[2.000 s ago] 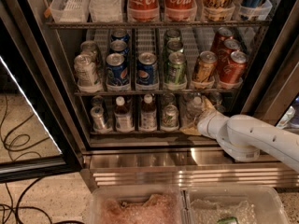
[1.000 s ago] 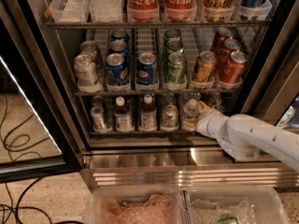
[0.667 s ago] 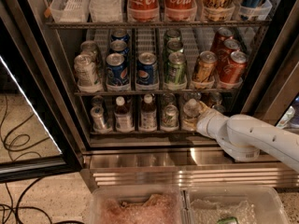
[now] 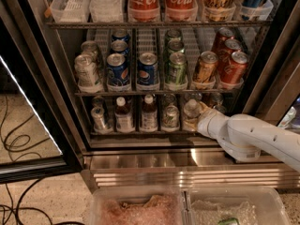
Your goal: Pick water bottle from bottom shelf of fridge
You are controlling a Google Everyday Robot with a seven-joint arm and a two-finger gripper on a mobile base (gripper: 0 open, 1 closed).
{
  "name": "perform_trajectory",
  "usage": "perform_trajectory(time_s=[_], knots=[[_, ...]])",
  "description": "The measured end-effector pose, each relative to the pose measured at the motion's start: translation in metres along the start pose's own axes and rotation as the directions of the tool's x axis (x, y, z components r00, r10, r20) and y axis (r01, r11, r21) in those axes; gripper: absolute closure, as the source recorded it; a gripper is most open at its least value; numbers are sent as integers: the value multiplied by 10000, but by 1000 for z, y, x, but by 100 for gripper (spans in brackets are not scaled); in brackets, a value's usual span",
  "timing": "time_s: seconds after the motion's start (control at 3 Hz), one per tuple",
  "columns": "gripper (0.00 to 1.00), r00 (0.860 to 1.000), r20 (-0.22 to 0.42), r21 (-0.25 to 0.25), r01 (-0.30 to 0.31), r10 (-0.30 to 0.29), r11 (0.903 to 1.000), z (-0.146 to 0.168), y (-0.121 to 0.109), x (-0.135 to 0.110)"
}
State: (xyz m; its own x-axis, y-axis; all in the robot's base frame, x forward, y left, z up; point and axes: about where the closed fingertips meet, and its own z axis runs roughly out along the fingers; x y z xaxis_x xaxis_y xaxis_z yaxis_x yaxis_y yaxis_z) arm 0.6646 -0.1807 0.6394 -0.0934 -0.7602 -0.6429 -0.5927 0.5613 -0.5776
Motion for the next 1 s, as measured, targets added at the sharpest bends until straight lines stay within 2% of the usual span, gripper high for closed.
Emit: perform_trajectory(time_s=[0.33, 0.67, 1.0], knots=[[100, 9994, 310, 86, 130, -133, 9999, -26, -30, -9], [100, 9941, 1076, 116, 102, -114, 9999, -50, -48, -20], [100, 9854, 1705, 96, -42, 25, 9999, -63, -53, -36]])
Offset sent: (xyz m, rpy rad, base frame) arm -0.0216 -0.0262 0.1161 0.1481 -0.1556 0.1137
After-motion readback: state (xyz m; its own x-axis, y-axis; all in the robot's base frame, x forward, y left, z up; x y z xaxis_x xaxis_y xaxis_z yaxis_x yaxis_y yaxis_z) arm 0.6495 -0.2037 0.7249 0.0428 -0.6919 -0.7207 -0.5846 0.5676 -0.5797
